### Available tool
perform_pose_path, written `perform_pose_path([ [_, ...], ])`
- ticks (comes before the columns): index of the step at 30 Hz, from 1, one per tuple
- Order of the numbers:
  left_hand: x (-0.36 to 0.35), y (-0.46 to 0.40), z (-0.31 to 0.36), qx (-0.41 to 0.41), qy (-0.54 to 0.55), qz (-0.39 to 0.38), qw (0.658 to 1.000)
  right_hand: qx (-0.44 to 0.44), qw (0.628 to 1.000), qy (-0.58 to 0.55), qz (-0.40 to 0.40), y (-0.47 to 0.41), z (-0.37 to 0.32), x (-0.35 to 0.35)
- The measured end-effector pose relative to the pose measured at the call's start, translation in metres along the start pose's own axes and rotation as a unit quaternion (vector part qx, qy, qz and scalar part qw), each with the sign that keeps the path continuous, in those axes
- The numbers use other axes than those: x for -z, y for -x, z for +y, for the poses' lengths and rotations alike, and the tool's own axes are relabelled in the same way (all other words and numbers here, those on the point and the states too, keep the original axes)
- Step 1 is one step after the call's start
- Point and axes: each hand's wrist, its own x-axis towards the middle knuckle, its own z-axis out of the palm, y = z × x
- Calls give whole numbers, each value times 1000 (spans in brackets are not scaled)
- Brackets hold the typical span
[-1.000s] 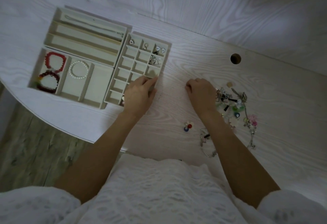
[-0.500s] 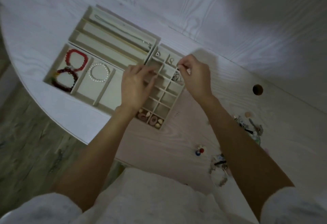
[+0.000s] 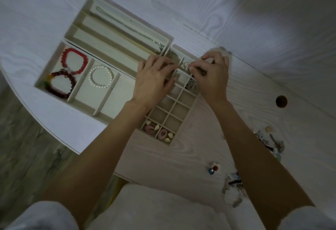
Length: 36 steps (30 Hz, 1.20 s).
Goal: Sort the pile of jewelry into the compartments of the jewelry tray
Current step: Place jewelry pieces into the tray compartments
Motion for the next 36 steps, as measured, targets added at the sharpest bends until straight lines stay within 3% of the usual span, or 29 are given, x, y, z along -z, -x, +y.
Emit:
perform_pose_path([
  [7, -5, -5, 2, -33, -15, 27, 999, 135, 984, 99, 63, 5, 0, 9],
  [10, -9, -8, 2, -52, -41, 18, 998, 153, 981, 112, 33, 7, 2, 12],
  [16, -11, -10, 3, -60, -46, 10, 997, 149, 972, 178, -31, 2, 3, 9],
  [22, -12, -17, 13, -30, -55, -16, 998, 139, 972, 185, -40, 2, 3, 7],
  [36, -13, -23, 11, -57, -66, -30, 996, 159, 965, 203, -53, -3, 4, 9],
])
